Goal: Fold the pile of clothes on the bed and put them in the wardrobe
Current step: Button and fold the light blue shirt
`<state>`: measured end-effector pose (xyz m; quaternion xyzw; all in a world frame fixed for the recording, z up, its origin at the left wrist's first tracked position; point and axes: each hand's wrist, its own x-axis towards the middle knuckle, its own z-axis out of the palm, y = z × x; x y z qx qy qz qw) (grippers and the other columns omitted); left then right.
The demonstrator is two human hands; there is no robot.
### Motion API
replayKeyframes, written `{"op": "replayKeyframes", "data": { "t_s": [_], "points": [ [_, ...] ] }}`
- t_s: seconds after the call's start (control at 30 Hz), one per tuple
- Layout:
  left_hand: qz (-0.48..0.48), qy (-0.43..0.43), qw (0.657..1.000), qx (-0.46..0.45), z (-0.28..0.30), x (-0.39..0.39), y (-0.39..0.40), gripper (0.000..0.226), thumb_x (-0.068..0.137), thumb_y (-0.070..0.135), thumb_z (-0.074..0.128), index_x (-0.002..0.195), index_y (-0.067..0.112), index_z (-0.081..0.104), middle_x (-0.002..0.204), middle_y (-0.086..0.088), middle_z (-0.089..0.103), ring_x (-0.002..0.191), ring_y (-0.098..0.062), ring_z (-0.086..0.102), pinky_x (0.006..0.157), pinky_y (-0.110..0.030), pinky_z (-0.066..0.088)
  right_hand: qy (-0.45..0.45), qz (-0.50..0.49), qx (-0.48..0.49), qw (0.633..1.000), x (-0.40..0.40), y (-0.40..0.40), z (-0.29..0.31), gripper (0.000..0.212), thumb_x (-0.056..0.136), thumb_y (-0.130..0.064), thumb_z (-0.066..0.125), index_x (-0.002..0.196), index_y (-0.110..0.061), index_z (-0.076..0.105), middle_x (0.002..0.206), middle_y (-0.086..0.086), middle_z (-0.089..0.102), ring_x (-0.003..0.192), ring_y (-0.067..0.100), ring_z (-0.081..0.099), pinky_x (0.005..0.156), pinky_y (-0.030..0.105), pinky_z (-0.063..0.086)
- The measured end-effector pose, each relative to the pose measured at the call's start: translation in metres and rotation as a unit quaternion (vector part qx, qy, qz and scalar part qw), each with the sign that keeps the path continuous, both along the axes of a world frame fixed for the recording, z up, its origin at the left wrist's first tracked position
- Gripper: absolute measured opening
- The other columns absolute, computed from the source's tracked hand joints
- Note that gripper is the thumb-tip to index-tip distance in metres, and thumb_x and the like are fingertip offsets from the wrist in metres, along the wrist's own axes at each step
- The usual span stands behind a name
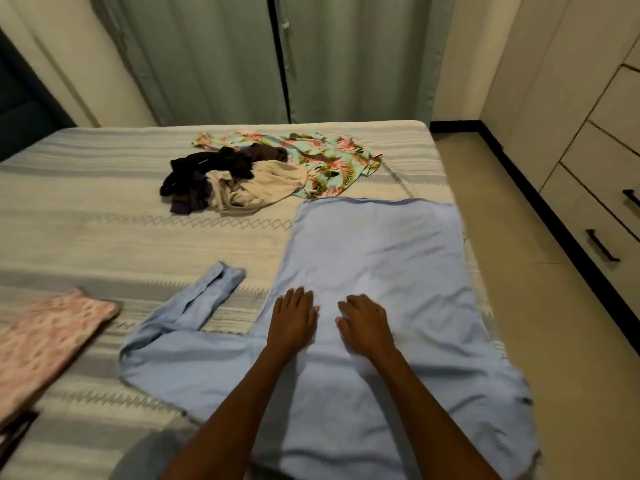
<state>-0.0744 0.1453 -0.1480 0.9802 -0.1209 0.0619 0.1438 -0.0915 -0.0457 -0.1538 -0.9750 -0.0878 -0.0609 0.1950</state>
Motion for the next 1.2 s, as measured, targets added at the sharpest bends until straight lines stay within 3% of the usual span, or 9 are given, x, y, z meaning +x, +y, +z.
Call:
{"op": "replayKeyframes", "data": {
  "t_s": [0.13, 0.23, 0.43, 0.63, 0.73, 0.83, 0.97, 1.07, 1.2],
  "points": [
    [0.025, -0.064, 0.995, -0.065, 0.004, -0.06, 0.038, 0.033, 0.097, 0.024, 0.051, 0.129, 0.02, 0.06, 0.138, -0.004, 0.057, 0.13, -0.027, 0.05, 0.105, -0.044, 0.041, 0.03, 0.01, 0.016, 0.999, -0.024, 0.038, 0.009, 0.036, 0.087, -0.028, 0.061, 0.12, -0.018, 0.068, 0.129, 0.006, 0.063, 0.125, 0.028, 0.055, 0.1, 0.044, 0.043],
    [0.168, -0.119, 0.97, -0.13, 0.006, -0.106, 0.056, 0.025, 0.095, 0.016, 0.056, 0.118, 0.017, 0.067, 0.132, -0.01, 0.061, 0.126, -0.034, 0.052, 0.105, -0.048, 0.041, 0.079, 0.058, 0.026, 0.995, -0.027, 0.073, 0.024, 0.038, 0.098, -0.03, 0.054, 0.134, -0.022, 0.061, 0.145, 0.001, 0.052, 0.135, 0.024, 0.045, 0.109, 0.039, 0.036],
    [0.49, -0.027, 0.793, -0.362, 0.025, -0.165, 0.067, 0.052, 0.086, 0.01, 0.07, 0.135, 0.013, 0.052, 0.151, -0.016, 0.038, 0.138, -0.037, 0.035, 0.114, -0.052, 0.028, 0.168, 0.188, 0.004, 0.968, -0.015, 0.14, 0.05, 0.039, 0.104, -0.024, 0.046, 0.142, -0.025, 0.054, 0.15, 0.001, 0.049, 0.134, 0.024, 0.048, 0.11, 0.036, 0.038],
    [0.527, -0.004, 0.71, -0.468, 0.023, -0.175, 0.061, 0.08, 0.081, 0.006, 0.077, 0.148, 0.006, 0.033, 0.147, -0.019, 0.039, 0.138, -0.035, 0.036, 0.113, -0.043, 0.031, 0.216, 0.233, -0.058, 0.946, 0.003, 0.184, 0.057, 0.052, 0.103, -0.015, 0.043, 0.153, -0.028, 0.036, 0.159, 0.0, 0.035, 0.142, 0.026, 0.039, 0.11, 0.034, 0.033],
    [0.531, 0.03, 0.69, -0.491, 0.02, -0.18, 0.06, 0.083, 0.083, 0.008, 0.075, 0.151, 0.009, 0.027, 0.15, -0.016, 0.036, 0.138, -0.035, 0.037, 0.115, -0.044, 0.033, 0.228, 0.23, -0.09, 0.942, 0.011, 0.188, 0.059, 0.048, 0.102, -0.018, 0.049, 0.15, -0.021, 0.043, 0.152, 0.01, 0.041, 0.136, 0.031, 0.044, 0.105, 0.039, 0.038],
    [0.546, 0.103, 0.647, -0.522, 0.024, -0.183, 0.057, 0.088, 0.088, 0.014, 0.072, 0.156, 0.009, 0.017, 0.158, -0.014, 0.027, 0.143, -0.034, 0.033, 0.117, -0.043, 0.03, 0.209, 0.233, -0.106, 0.944, 0.017, 0.181, 0.069, 0.035, 0.099, -0.022, 0.055, 0.131, -0.01, 0.061, 0.132, 0.016, 0.053, 0.12, 0.033, 0.053, 0.091, 0.036, 0.042],
    [0.531, 0.113, 0.564, -0.622, 0.013, -0.187, 0.064, 0.053, 0.087, 0.006, 0.07, 0.136, 0.003, 0.049, 0.128, -0.015, 0.062, 0.109, -0.031, 0.063, 0.098, -0.045, 0.052, 0.224, 0.234, -0.081, 0.943, 0.022, 0.167, 0.082, 0.028, 0.098, -0.026, 0.059, 0.091, 0.0, 0.065, 0.105, 0.021, 0.063, 0.098, 0.034, 0.059, 0.067, 0.031, 0.031],
    [0.486, 0.091, 0.569, -0.658, 0.015, -0.198, 0.071, 0.015, 0.093, 0.01, 0.065, 0.108, 0.006, 0.066, 0.111, -0.013, 0.071, 0.096, -0.029, 0.067, 0.089, -0.045, 0.057, 0.245, 0.213, -0.015, 0.946, 0.018, 0.152, 0.095, 0.032, 0.097, -0.025, 0.059, 0.092, 0.005, 0.065, 0.091, 0.015, 0.062, 0.086, 0.029, 0.057, 0.069, 0.034, 0.036],
    [0.364, 0.052, 0.602, -0.709, 0.042, -0.208, 0.062, 0.015, 0.096, 0.016, 0.064, 0.11, 0.012, 0.065, 0.108, -0.005, 0.071, 0.096, -0.019, 0.067, 0.085, -0.034, 0.056, 0.276, 0.178, 0.079, 0.941, 0.013, 0.133, 0.117, 0.024, 0.091, -0.008, 0.055, 0.106, 0.003, 0.07, 0.102, 0.014, 0.068, 0.086, 0.022, 0.059, 0.083, 0.041, 0.051]
  ]
}}
